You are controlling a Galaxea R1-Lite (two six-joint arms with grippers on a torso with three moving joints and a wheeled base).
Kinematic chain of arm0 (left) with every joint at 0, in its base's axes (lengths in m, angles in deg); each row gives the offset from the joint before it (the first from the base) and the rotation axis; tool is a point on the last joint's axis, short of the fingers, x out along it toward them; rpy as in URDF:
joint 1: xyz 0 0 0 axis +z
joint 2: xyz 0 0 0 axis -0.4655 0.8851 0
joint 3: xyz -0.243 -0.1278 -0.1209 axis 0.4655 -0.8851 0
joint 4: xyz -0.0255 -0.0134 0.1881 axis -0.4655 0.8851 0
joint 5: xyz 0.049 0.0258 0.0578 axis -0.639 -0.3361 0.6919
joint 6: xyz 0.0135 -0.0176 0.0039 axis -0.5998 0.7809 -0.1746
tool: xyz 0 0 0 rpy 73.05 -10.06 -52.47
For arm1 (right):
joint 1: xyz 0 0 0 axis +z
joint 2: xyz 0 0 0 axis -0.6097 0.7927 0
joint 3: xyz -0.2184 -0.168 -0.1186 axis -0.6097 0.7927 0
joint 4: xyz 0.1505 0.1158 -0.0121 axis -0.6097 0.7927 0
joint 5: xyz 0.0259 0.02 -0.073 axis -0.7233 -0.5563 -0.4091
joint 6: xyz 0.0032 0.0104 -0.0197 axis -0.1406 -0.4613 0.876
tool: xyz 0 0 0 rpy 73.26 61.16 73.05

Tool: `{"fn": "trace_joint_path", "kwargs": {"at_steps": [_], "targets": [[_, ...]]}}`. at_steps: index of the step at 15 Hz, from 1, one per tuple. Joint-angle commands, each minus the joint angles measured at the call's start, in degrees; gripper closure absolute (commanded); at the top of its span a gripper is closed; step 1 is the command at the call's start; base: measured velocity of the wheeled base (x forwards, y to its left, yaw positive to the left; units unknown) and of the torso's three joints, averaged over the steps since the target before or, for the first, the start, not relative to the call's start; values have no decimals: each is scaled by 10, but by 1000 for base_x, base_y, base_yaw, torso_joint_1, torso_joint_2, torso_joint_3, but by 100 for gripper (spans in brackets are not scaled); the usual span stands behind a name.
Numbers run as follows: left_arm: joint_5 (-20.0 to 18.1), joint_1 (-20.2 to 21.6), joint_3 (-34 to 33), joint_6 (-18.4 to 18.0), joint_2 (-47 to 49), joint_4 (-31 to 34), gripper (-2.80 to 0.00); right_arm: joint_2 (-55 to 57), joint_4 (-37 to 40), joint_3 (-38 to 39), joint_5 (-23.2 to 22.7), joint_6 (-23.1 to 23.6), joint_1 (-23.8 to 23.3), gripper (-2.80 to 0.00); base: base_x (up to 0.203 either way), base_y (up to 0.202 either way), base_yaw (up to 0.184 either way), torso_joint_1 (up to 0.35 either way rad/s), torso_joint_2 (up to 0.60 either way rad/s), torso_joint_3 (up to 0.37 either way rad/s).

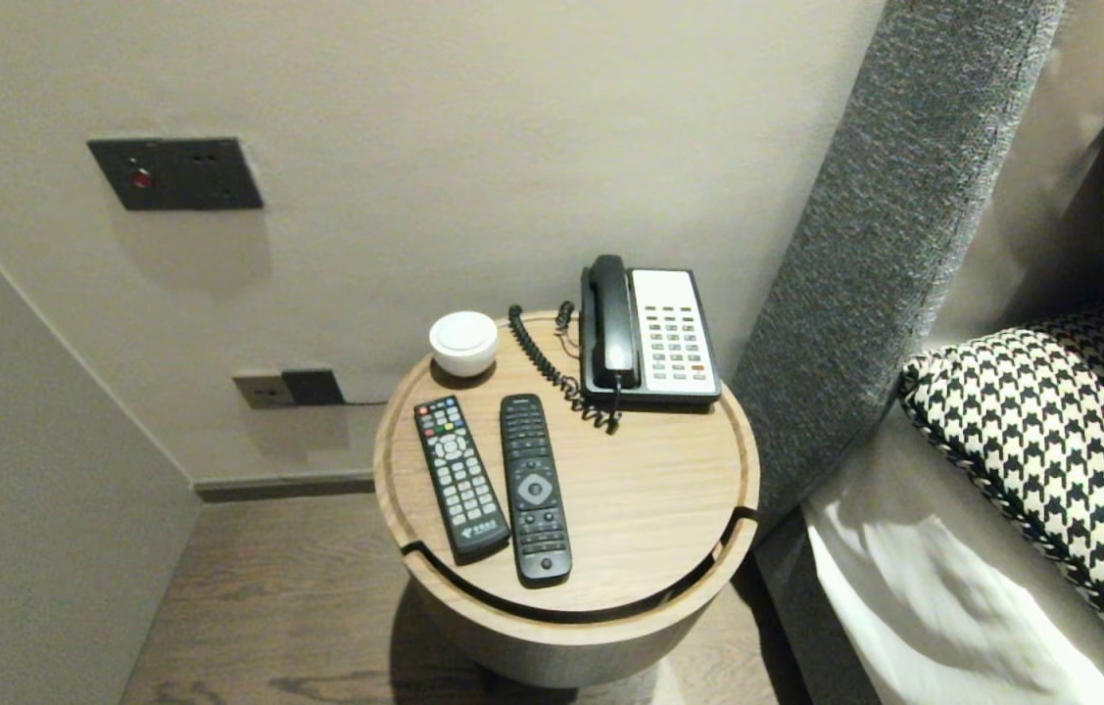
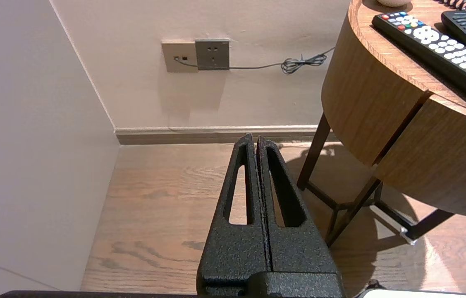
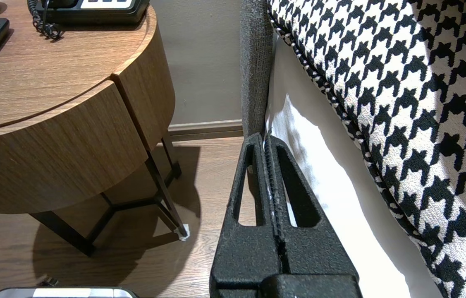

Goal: Open the nightstand drawer

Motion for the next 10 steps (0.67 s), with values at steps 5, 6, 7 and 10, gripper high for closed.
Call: {"fn": "trace_joint_path", "kwargs": {"at_steps": [5, 6, 7, 10], "targets": [[1, 0, 0, 1, 1, 0, 0, 0, -1, 23, 0, 0, 0, 0, 0, 0, 0, 0, 0, 0], [0, 0, 0, 1, 1, 0, 0, 0, -1, 23, -1, 0, 0, 0, 0, 0, 0, 0, 0, 0], [1, 0, 0, 1, 0, 0, 0, 0, -1, 23, 0, 0, 0, 0, 0, 0, 0, 0, 0, 0], [1, 0, 0, 0, 0, 0, 0, 0, -1, 23, 0, 0, 0, 0, 0, 0, 0, 0, 0, 0]]}}
